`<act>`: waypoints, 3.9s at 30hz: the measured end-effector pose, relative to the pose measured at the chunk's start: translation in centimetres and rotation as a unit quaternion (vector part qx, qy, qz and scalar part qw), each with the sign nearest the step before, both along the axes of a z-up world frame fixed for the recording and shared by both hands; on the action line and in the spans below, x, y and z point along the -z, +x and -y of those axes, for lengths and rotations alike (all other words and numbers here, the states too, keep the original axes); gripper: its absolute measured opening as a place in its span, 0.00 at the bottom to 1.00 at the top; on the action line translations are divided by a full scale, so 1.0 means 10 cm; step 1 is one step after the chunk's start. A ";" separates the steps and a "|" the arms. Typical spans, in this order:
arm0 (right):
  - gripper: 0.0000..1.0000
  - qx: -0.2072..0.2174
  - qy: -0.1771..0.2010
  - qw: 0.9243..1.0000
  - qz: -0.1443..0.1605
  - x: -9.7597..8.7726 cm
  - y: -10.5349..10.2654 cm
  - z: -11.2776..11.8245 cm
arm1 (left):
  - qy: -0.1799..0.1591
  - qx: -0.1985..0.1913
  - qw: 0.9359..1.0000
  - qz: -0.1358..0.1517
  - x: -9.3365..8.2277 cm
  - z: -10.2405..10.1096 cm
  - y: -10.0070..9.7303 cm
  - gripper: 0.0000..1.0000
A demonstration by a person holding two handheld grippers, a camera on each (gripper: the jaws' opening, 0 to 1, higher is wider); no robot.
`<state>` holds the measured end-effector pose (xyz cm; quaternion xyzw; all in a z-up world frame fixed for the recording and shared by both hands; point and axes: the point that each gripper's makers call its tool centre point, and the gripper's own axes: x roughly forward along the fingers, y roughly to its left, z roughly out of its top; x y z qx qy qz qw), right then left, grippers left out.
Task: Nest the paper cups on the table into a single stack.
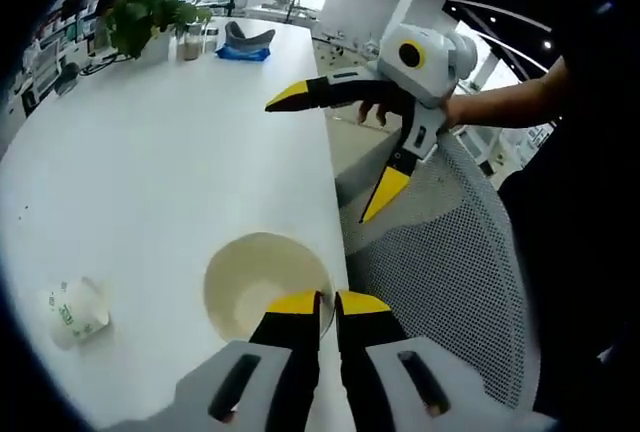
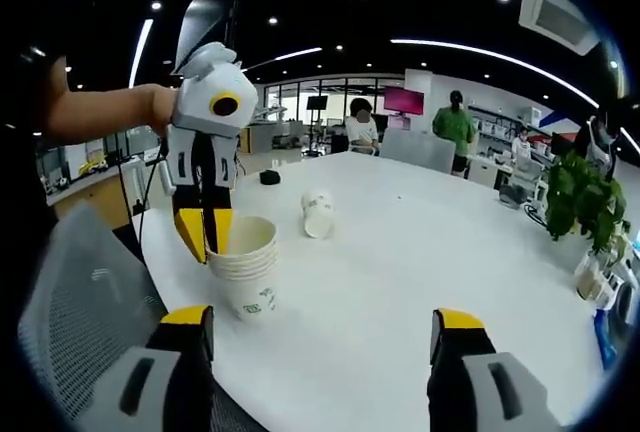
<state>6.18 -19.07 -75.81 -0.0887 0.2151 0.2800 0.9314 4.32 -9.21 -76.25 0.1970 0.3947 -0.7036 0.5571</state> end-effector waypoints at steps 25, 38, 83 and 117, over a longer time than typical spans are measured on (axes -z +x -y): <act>0.91 0.001 0.003 1.000 -0.001 -0.01 0.00 -0.01 | -0.021 -0.020 1.000 0.011 -0.18 0.01 0.05 0.05; 0.90 0.000 0.002 1.000 -0.002 0.00 0.00 -0.01 | -0.041 -0.079 0.995 0.039 -0.32 -0.18 0.49 0.12; 0.89 0.004 -0.003 1.000 -0.020 0.08 -0.01 0.01 | -0.053 -0.284 0.947 0.144 0.13 -0.85 2.32 0.42; 0.88 0.010 -0.016 0.999 -0.034 0.15 -0.02 0.04 | -0.200 -0.412 0.882 -0.114 0.22 -0.56 2.31 0.04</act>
